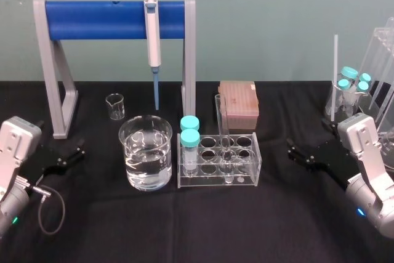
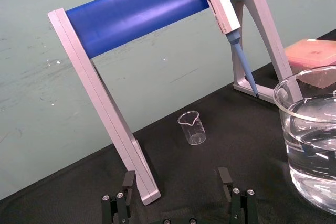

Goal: Hold the test tube with one hand and immerse one end into the beaker, then return it to the test tube rack.

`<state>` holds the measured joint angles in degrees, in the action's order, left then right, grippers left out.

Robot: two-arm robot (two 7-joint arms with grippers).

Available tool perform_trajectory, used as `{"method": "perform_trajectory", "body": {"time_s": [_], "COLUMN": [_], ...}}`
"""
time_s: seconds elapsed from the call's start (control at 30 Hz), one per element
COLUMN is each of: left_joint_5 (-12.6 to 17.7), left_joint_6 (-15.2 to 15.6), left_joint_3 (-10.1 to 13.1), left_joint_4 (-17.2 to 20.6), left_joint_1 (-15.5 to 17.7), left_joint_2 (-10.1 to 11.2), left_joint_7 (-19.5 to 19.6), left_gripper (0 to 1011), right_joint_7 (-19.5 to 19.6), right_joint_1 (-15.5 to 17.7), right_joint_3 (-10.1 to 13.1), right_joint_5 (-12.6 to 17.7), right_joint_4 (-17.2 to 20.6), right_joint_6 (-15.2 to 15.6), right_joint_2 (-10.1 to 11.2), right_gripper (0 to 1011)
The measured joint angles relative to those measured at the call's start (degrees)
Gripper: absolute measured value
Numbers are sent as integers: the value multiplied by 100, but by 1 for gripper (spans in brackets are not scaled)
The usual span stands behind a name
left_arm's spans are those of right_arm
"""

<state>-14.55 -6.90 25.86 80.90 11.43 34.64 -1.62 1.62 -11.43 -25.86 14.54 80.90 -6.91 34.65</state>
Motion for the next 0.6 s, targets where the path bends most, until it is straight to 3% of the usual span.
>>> {"method": "perform_trajectory", "body": {"time_s": [0.33, 0.6], "left_joint_5": [0, 0], "left_joint_6": [0, 0], "left_joint_3": [0, 0], "left_joint_4": [0, 0], "left_joint_1": [0, 0], "left_joint_2": [0, 0], "left_joint_7": [0, 0], "left_gripper": [1000, 1000], "right_joint_7": [-13, -501], "right_joint_1": [3, 65], "right_joint_3": [23, 395], "right_joint_5": [28, 690], "right_joint_4": [1, 147], "right_joint_6": [-9, -32], "right_joint_2": [-10, -135], "right_gripper": [1003, 1003]}}
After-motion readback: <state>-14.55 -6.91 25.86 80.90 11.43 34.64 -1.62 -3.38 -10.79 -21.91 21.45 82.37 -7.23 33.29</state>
